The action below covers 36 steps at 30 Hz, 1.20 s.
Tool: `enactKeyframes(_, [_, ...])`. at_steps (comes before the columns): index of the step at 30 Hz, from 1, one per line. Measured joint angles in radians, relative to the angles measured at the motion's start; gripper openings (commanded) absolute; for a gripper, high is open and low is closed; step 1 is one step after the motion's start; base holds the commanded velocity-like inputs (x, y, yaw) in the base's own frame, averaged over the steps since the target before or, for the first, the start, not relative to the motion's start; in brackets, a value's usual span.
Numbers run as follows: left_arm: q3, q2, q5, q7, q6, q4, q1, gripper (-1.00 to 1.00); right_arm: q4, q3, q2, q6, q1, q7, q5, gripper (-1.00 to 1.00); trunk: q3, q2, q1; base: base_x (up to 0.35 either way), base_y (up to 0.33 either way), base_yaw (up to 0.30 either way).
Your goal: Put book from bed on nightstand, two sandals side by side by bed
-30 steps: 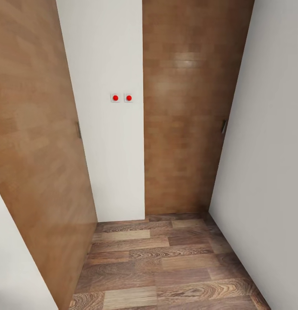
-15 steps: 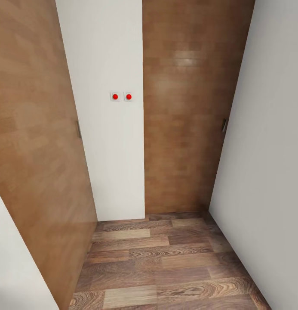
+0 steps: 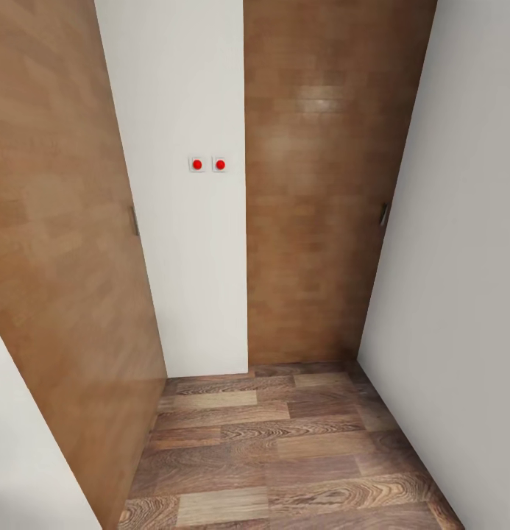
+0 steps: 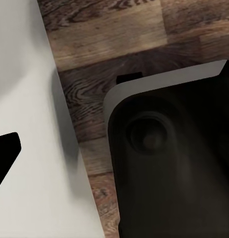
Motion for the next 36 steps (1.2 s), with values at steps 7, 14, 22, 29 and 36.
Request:
enactKeyframes(7, [0.000,0.000,0.000,0.000,0.000,0.000,0.000,1.00,-0.094,-0.001,-0.006,0.001,-0.001,-0.002,0.001,1.00,-0.002,0.000,0.000,0.000,0.000,0.000])
enactKeyframes(14, [0.000,0.000,0.000,0.000,0.000,0.000,0.000,1.00,-0.141,-0.001,-0.010,0.002,-0.004,-0.007,0.002,1.00,-0.007,0.000,0.000,0.000,0.000,0.000])
enactKeyframes(22, [0.000,0.000,0.000,0.000,0.000,0.000,0.000,1.00,-0.169,-0.001,-0.021,0.002,-0.012,-0.010,0.003,1.00,-0.010,0.000,0.000,0.000,0.000,0.000])
enactKeyframes(29, [0.000,0.000,0.000,0.000,0.000,0.000,0.000,1.00,-0.173,-0.001,-0.029,0.001,-0.016,-0.011,0.002,1.00,-0.010,0.000,0.000,0.000,0.000,0.000])
enactKeyframes(36, [0.000,0.000,0.000,0.000,0.000,0.000,0.000,1.00,-0.173,-0.001,-0.030,0.000,-0.017,-0.011,0.001,1.00,-0.010,0.000,0.000,0.000,0.000,0.000])
